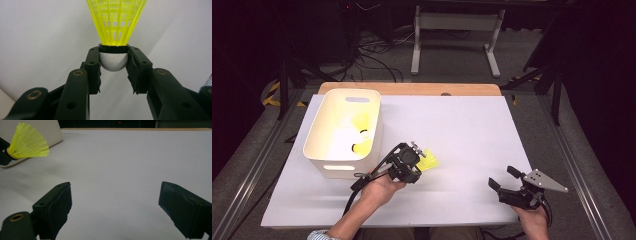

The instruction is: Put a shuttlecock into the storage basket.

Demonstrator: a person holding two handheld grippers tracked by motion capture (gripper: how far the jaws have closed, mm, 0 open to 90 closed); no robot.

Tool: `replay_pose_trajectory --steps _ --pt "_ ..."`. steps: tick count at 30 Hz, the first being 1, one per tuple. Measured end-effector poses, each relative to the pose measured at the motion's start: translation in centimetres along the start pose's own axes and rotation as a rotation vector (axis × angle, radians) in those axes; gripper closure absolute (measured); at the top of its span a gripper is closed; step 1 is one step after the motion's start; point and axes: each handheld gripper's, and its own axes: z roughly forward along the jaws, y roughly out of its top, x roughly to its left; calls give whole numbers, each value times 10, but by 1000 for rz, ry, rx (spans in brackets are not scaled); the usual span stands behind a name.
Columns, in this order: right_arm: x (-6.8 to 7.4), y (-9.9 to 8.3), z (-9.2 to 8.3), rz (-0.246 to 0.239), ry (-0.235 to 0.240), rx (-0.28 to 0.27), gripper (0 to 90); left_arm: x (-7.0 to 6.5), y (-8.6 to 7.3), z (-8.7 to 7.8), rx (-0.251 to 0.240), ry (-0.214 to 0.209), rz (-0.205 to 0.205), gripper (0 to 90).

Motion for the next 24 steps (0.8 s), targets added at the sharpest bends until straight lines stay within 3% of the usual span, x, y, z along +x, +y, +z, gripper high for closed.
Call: replay_pose_trajectory --steps 24 --pt "0 0 0 0 0 1 122 9 6 -25 -12 5 -31 657"
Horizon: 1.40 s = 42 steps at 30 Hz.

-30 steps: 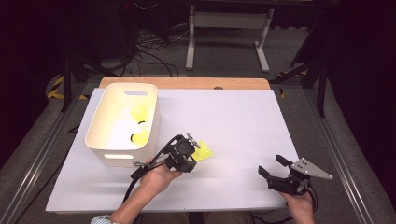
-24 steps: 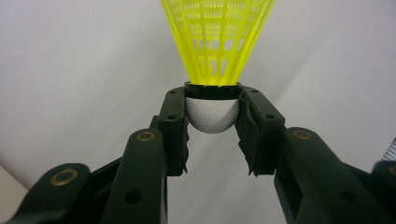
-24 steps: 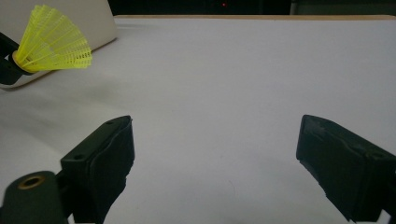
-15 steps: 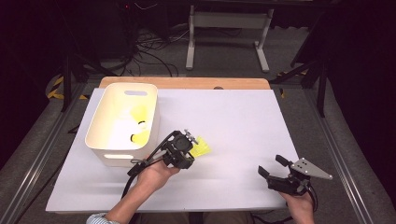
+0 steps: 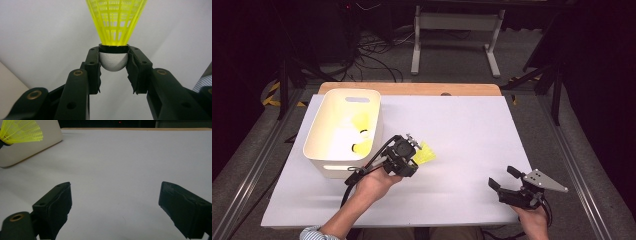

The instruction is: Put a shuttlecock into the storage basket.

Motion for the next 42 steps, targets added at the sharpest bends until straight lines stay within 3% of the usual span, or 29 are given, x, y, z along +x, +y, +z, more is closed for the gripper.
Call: replay_pose_trajectory --steps 42 --pt "0 0 0 0 -2 1 122 16 16 -40 -34 8 -35 656"
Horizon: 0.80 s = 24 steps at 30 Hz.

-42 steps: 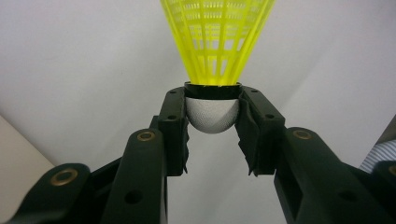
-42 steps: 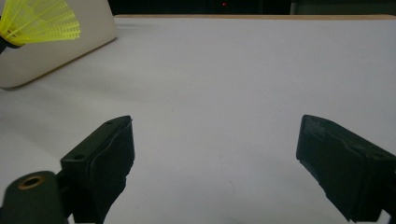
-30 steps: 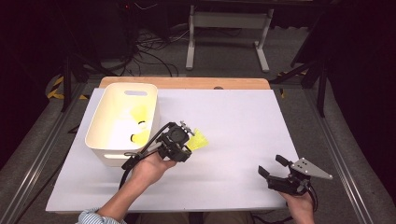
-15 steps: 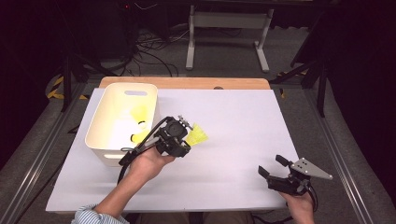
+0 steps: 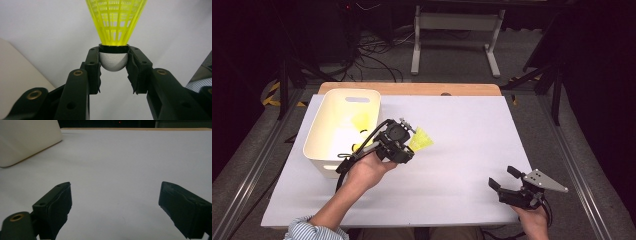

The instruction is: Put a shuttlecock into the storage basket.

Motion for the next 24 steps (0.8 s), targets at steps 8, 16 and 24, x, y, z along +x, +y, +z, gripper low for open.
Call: replay_pose_trajectory --steps 8,16,24 --pt "0 0 0 -1 1 0 122 5 0 -7 -6 6 -11 656" --pt "0 0 0 -1 1 1 122 10 1 -13 -8 20 -18 657" --pt "0 0 0 -1 1 1 122 14 2 -18 -10 31 -22 657"
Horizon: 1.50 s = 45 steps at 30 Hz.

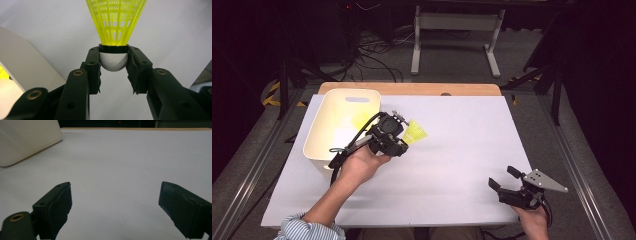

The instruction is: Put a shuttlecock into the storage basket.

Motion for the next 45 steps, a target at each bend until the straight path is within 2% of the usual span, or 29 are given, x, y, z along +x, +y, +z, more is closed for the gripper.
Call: replay_pose_trajectory --steps 45 --pt "0 0 0 0 -1 1 123 23 0 -21 -6 18 -45 656"
